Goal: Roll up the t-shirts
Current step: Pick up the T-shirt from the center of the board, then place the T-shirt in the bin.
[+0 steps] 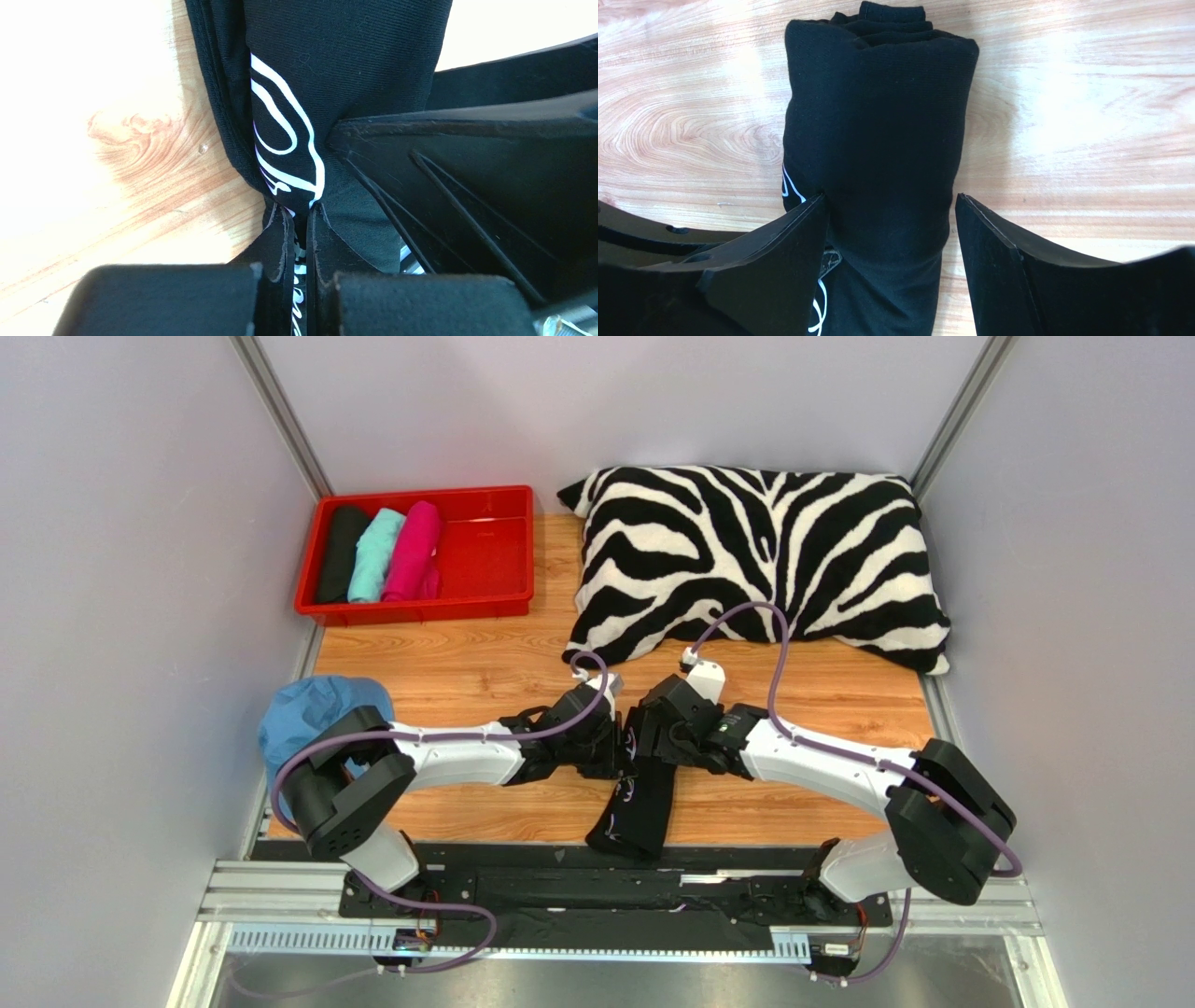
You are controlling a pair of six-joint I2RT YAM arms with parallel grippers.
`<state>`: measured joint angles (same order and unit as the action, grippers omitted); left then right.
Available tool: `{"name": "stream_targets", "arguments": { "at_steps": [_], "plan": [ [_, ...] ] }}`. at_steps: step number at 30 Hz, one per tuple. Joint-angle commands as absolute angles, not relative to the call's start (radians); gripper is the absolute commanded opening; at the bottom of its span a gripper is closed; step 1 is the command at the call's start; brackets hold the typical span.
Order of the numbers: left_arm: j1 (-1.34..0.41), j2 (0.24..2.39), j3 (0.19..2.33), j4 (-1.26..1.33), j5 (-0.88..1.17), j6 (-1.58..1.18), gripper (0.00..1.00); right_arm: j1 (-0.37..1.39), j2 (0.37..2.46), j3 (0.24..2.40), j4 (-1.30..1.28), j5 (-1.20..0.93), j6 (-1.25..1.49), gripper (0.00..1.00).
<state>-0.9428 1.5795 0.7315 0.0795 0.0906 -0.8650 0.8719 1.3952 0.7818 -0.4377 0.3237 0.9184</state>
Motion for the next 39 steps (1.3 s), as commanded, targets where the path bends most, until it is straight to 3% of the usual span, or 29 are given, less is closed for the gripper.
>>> {"name": "stream_targets", "arguments": {
  "at_steps": [1, 15, 29, 39],
  "plan": [
    [-0.951, 1.586, 0.772, 0.008, 0.057, -0.848, 0.00, 0.876, 1.344, 0.863, -0.543, 0.380, 0.914, 0.74],
    [-0.894, 1.468, 0.888, -0.109, 0.043, -0.691, 0.00, 0.859, 1.129, 1.019, -0.899, 0.681, 1.002, 0.78],
    [-0.848, 1.347, 0.971, -0.176, 0.055, -0.621, 0.00, 0.825, 1.000, 0.950, -0.931, 0.681, 0.992, 0.78],
    [-0.525, 1.350, 1.237, -0.235, 0.187, -0.494, 0.00, 0.821, 0.959, 0.928, -0.933, 0.623, 0.953, 0.77]
  ]
}}
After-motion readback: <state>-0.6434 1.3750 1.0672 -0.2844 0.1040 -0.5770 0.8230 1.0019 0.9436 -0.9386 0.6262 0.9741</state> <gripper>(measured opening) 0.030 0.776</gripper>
